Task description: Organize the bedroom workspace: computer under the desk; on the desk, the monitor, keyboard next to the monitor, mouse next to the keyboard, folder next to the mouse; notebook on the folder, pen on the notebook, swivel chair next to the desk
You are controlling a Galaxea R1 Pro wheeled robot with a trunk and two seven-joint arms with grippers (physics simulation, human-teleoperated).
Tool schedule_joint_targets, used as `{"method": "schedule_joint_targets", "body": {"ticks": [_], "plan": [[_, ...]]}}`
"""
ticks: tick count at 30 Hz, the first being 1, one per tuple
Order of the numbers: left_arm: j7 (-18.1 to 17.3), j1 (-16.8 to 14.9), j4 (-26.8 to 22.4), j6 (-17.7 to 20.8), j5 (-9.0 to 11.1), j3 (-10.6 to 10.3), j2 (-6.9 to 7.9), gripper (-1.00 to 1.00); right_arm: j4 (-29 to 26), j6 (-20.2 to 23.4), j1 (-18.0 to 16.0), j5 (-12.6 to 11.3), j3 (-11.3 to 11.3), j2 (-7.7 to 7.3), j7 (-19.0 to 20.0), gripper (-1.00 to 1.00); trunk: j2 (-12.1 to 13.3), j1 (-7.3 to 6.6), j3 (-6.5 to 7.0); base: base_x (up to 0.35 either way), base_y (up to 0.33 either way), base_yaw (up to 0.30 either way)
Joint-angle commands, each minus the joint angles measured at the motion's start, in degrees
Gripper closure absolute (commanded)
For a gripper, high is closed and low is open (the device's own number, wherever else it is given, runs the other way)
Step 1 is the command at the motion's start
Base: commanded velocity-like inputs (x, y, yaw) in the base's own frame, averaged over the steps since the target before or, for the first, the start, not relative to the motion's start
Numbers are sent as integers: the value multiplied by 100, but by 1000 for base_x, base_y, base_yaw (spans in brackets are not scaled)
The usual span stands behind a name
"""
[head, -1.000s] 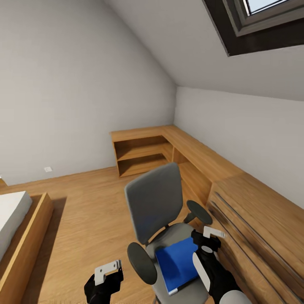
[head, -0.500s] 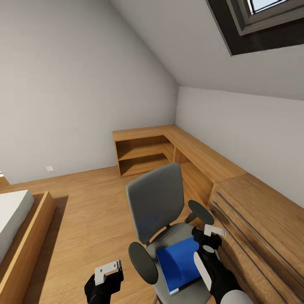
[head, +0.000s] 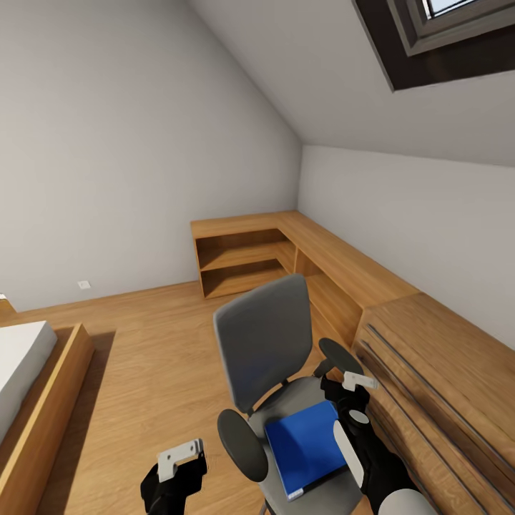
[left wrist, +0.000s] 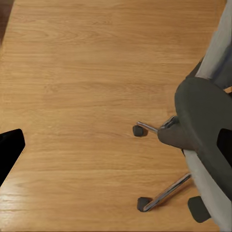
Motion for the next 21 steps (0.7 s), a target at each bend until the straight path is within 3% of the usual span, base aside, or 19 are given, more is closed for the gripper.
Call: {"method": "schedule_joint_targets", "body": {"ticks": [1,4,6,9,16,21], "plan": [[35,-3,-10,30,22,49,5,-100,-7,11,-2,-36,1,1,-19,-100,-47,24,-25,0,0,0],[30,-3,-8,34,29,193,0,-100,-6,2,-1,-30,-3,-7,-19,-100,-168,90,-79,0,0,0],[21,-3,-1,57,93,620,-6,-100,17,-12,-1,-14,0,-49,-13,-100,-248,134,-115,0,0,0],[7,-3,1,69,323,908,-5,-100,25,-40,-1,-11,1,-89,-10,-100,-368,200,-168,0,0,0],[-20,-3,3,95,872,1174,31,-100,35,-107,-1,-15,-7,-118,-6,-100,-649,353,-294,0,0,0],[-25,-3,2,102,982,1220,41,-100,62,-97,-3,-13,-10,-143,-1,-100,-849,463,-384,0,0,0]]}}
